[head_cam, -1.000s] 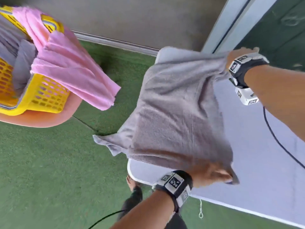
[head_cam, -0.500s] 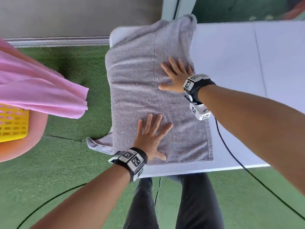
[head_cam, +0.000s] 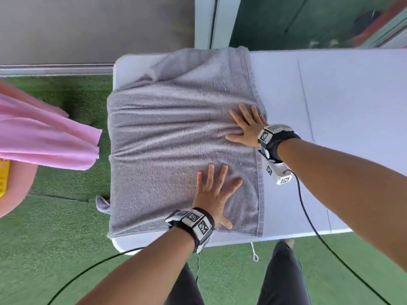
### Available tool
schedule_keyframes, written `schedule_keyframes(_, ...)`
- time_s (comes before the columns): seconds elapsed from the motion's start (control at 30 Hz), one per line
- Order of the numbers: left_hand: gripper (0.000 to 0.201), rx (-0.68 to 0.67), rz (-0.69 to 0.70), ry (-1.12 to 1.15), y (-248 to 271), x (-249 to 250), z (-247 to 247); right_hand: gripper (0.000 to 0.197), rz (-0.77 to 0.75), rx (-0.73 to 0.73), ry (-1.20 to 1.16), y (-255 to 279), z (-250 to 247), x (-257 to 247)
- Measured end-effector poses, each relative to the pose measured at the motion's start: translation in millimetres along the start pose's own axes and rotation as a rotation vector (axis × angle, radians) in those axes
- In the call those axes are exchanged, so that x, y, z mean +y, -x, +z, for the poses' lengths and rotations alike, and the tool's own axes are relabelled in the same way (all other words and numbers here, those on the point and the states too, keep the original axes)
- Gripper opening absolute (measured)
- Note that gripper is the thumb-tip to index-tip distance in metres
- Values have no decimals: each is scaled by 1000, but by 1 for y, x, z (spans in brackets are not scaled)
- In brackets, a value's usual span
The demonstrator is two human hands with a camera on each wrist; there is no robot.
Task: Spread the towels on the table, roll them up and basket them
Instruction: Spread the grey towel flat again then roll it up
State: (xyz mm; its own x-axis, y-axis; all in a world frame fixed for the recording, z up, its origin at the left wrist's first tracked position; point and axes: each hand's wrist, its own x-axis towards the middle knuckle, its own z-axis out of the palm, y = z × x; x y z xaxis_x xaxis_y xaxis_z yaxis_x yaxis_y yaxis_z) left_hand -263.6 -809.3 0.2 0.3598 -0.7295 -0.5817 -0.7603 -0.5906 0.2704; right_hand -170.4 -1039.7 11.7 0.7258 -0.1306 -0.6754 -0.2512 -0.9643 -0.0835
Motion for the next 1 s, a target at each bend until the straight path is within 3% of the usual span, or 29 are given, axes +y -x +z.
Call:
schedule_keyframes(0.2, 135, -10, -3, 11, -74, 118, -21, 88, -12, -15, 29, 18, 3, 127)
schedule_keyframes(0.4, 134, 5, -148, 39, -170, 272, -48, 84, -59, 10, 21, 44, 10, 288)
schedule_keyframes(0.67, 130, -31, -165, 54, -285, 441, -75, 86, 25, -32, 1, 86, 19, 507)
schedule_keyframes(1.0, 128, -35, -105, 14, -365, 545, -84, 95, 131, -19, -11, 108, 30, 633)
